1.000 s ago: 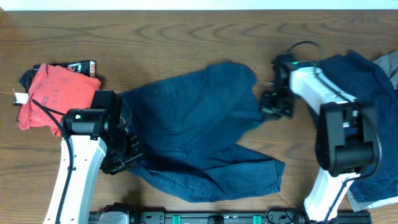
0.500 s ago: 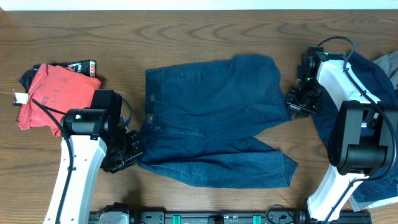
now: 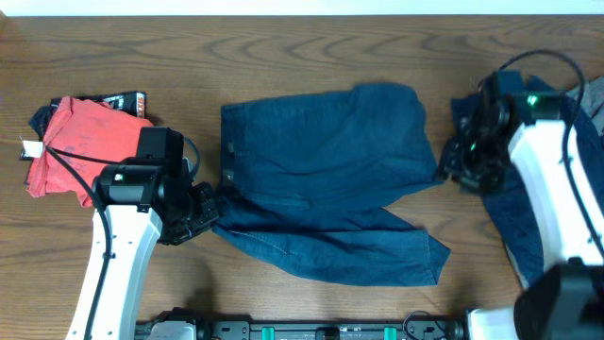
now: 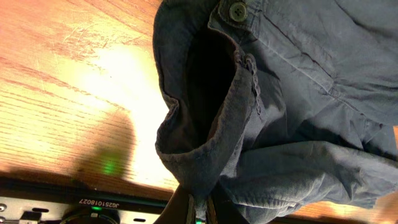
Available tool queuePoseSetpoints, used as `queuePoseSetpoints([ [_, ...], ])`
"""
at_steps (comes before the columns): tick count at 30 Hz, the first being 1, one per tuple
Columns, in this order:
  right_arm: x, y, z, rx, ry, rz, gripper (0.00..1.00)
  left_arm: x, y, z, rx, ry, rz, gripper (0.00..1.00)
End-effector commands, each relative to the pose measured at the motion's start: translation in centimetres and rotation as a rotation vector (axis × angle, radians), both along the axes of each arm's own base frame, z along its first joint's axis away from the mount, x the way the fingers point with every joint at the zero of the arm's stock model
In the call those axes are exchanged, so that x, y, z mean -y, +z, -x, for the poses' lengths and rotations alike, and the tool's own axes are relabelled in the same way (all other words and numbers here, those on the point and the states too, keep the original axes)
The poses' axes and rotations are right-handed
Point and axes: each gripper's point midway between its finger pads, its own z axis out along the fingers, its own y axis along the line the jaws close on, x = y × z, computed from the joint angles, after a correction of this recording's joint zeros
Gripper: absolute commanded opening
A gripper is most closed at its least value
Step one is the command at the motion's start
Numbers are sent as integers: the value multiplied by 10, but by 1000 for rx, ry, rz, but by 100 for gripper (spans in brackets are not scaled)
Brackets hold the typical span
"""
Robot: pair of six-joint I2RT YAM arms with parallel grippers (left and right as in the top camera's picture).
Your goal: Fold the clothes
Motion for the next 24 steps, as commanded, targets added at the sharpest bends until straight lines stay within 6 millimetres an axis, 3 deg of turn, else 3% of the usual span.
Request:
queuePoseSetpoints([
  [1, -23, -16, 39, -88, -45, -50, 53, -1, -2, -1, -1, 13, 0, 6],
  [6, -44, -34, 81, -126, -95, -57, 55, -1, -1, -1, 1, 12, 0, 6],
  [9, -45, -41, 99, -167, -173, -38, 63, -1, -1, -1, 1, 12, 0, 6],
  [12, -44, -52, 112, -195, -237, -25, 63, -1, -1, -1, 1, 12, 0, 6],
  [16, -53, -74, 120, -220, -303, -62, 61, -1, -1, -1, 1, 12, 0, 6],
  [24, -62, -114, 114, -163, -404, -116, 60, -1, -1, -1, 0, 12, 0, 6],
])
